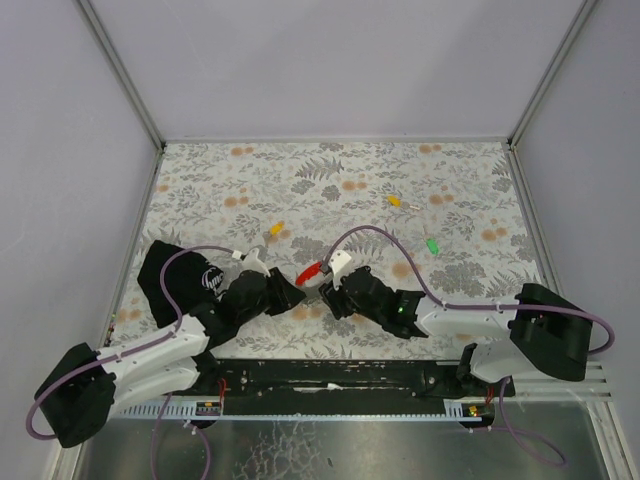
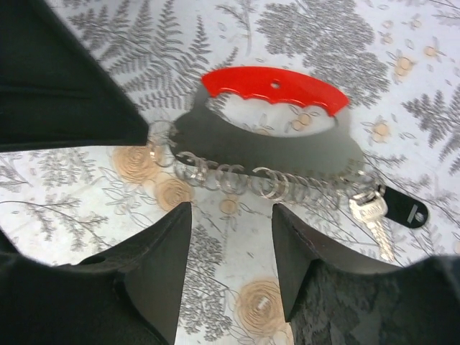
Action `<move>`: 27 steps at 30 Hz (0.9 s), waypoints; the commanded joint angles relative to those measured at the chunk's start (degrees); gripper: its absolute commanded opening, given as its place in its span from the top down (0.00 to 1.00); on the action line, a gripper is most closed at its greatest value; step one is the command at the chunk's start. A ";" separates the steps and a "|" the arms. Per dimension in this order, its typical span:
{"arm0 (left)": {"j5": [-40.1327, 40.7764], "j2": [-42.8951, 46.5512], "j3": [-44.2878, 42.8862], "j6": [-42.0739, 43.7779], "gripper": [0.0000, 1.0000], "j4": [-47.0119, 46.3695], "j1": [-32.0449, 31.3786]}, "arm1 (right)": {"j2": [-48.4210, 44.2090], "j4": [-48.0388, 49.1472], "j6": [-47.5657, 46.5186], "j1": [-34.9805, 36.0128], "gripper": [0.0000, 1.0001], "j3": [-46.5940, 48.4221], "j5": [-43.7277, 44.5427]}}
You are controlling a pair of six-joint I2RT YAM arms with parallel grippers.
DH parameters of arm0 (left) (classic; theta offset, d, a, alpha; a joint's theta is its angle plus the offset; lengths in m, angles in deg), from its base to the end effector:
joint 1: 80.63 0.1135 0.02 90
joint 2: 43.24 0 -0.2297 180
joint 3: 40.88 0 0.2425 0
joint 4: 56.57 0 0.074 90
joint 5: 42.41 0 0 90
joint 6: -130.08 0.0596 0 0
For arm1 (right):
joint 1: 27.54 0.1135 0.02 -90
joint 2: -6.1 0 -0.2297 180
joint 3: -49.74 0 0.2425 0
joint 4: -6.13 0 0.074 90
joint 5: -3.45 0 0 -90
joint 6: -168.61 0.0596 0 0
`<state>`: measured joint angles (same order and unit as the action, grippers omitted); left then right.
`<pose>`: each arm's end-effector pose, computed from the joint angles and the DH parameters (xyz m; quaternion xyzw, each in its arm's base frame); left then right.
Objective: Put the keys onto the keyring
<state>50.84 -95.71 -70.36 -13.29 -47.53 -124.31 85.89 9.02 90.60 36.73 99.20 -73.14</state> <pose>0.1589 -0.1471 0.1301 -0.0875 0.8701 -0.3465 0.3394 0.1452 0.2694 0.1563 -0.3195 0.7887 0.2399 0.4672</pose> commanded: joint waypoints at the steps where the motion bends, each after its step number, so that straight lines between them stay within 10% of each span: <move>1: 6.57 0.98 0.05 -8.00 0.68 3.43 -3.72 | -3.55 4.75 -0.85 -0.45 0.45 -3.14 7.32; 27: 13.73 -12.23 -2.11 -13.75 0.77 -2.88 -7.91 | -11.89 9.33 -1.57 -0.97 0.43 -11.93 11.55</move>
<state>62.97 -106.84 -70.87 -26.18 -46.28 -131.81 75.56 15.48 89.31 36.22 87.53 -63.48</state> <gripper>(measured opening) 0.236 0.569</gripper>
